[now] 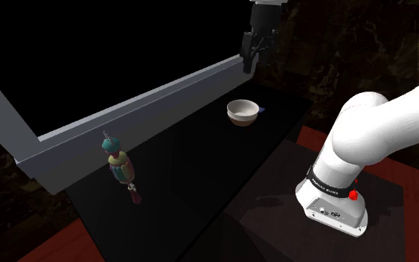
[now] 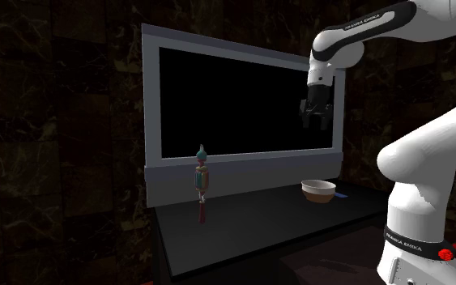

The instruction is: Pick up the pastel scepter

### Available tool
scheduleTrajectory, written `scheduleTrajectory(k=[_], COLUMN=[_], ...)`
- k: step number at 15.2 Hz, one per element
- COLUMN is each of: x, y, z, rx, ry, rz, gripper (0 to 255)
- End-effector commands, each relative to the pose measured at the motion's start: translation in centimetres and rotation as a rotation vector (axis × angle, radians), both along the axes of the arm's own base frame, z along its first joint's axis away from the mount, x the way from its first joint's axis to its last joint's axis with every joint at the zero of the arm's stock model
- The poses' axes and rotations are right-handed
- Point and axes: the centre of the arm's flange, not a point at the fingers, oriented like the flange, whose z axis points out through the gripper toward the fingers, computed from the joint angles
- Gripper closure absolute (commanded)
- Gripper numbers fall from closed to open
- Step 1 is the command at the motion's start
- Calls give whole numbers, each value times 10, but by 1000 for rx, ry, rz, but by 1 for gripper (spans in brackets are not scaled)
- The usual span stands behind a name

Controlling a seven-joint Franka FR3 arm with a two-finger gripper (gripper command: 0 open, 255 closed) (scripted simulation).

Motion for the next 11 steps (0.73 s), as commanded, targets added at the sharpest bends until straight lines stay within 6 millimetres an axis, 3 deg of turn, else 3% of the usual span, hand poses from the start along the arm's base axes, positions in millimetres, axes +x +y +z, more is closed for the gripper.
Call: scheduleTrajectory(k=[1, 11], x=[0, 14], y=[0, 121], z=[0, -56], rx=[0, -29], ry=[0, -97], rz=[0, 4], gripper=[0, 0])
